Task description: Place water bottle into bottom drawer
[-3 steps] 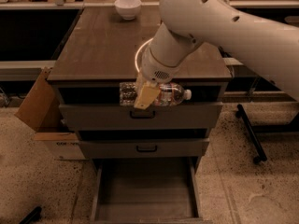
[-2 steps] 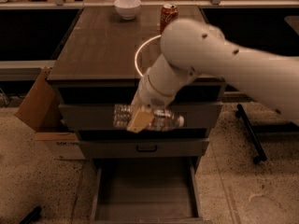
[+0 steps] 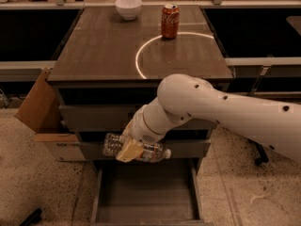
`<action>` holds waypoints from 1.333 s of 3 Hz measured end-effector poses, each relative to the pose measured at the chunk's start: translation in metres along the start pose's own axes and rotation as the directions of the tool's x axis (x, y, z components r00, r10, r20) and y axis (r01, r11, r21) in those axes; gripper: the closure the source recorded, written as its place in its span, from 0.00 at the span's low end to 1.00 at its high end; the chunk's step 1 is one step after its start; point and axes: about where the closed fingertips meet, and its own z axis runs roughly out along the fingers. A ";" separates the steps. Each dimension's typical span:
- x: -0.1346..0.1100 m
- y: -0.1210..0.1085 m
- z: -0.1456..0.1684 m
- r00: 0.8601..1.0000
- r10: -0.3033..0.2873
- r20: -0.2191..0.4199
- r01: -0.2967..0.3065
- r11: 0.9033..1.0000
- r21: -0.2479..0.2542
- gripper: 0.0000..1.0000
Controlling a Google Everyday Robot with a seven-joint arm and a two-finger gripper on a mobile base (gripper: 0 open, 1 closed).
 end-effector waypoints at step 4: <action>0.030 0.010 0.150 0.939 0.130 0.319 -0.128 0.991 -0.027 1.00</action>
Offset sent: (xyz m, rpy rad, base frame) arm 0.0032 0.0581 -0.1175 0.3504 0.0408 -0.0823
